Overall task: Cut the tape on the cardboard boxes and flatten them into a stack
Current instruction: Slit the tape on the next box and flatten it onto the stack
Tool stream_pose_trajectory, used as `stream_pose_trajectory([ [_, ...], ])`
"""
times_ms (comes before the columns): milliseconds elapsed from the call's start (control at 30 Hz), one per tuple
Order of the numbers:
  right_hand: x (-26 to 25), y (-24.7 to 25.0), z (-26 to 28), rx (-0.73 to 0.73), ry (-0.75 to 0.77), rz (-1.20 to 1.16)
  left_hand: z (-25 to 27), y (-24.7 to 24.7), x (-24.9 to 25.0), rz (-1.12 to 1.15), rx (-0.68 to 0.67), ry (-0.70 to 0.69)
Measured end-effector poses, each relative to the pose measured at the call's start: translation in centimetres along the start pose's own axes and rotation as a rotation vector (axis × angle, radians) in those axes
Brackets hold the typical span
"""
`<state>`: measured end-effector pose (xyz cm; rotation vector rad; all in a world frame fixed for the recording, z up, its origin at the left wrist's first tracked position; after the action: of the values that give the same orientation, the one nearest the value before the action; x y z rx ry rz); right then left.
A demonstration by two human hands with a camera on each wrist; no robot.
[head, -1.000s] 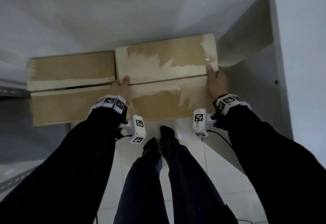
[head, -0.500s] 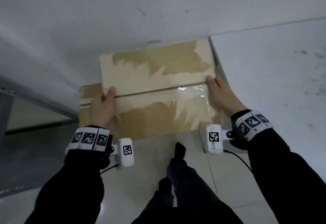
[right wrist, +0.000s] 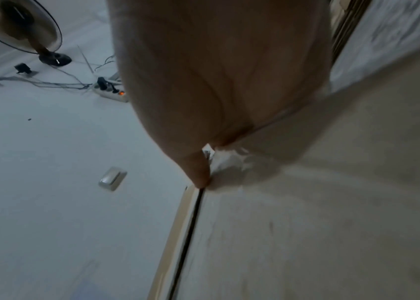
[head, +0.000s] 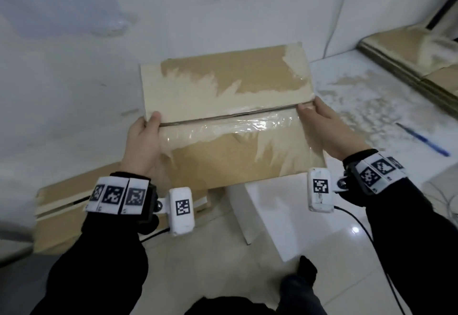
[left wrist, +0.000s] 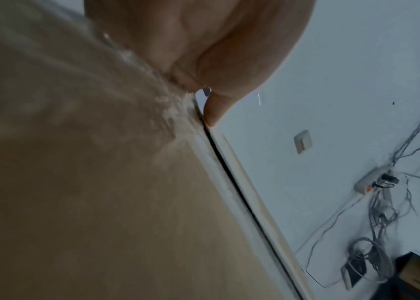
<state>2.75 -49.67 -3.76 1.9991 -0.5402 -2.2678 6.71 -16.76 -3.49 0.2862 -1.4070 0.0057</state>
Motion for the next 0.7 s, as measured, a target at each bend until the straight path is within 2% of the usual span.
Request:
stream_pose_trajectory([
  [167, 4.5, 12.9, -3.2, -0.001, -0.040, 0.063, 1.9, -14.2, 1.2, -0.086, -0.054, 0.017],
  [333, 9.0, 22.8, -6.9, -0.012, -0.163, 0.080, 2.6, -25.7, -0.5, -0.094, -0.127, 0.190],
  [500, 11.8, 28.0, -10.8, -0.025, -0.230, 0.065, 1.8, -32.4, -0.6, -0.172, -0.225, 0.257],
  [700, 14.2, 29.6, -12.8, -0.065, -0.348, 0.053, -0.7, -36.0, -1.0, -0.313, -0.275, 0.298],
])
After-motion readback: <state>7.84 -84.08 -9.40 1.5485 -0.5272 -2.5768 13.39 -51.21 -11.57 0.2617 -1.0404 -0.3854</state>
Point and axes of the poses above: each hand's wrist, its own z-axis away from the middle knuckle, its own y-axis out of the back of the hand, x = y × z, the point moved 5 cm from there along -z, towards the middle knuckle, and after that the axes turned 4 degrees about z, right-handed, at the moved point
